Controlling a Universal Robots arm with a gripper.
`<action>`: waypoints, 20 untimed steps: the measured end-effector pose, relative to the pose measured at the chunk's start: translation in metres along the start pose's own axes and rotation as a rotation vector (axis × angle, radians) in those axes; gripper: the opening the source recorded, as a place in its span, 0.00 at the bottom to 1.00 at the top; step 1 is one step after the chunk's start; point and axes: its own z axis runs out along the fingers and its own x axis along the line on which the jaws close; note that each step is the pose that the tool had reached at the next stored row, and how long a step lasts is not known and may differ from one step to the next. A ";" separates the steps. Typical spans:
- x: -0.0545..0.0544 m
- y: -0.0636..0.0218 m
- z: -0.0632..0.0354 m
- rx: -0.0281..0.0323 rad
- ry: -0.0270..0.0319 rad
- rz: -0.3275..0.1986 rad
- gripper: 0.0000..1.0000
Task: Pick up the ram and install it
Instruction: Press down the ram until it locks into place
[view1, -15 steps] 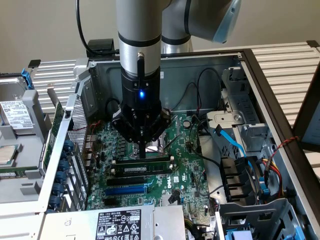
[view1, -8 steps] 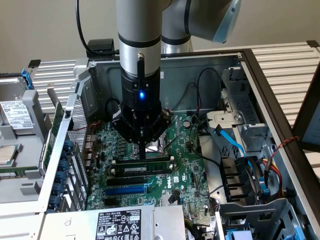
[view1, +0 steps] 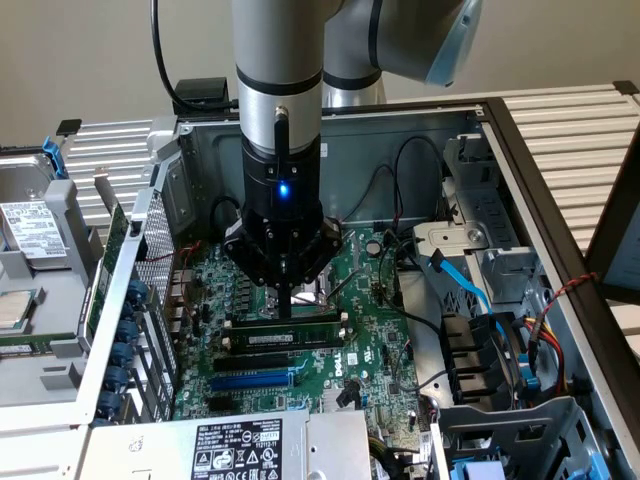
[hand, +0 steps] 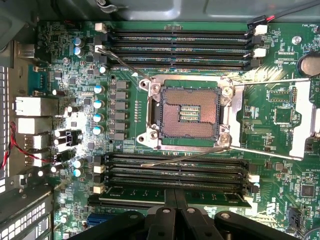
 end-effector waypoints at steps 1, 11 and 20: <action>0.000 0.0000 0.0000 0.0000 0.0000 0.000 0.11; 0.000 -0.0011 0.0000 0.0000 0.0000 0.000 0.11; 0.003 -0.0011 0.0002 0.0000 0.0000 0.000 0.11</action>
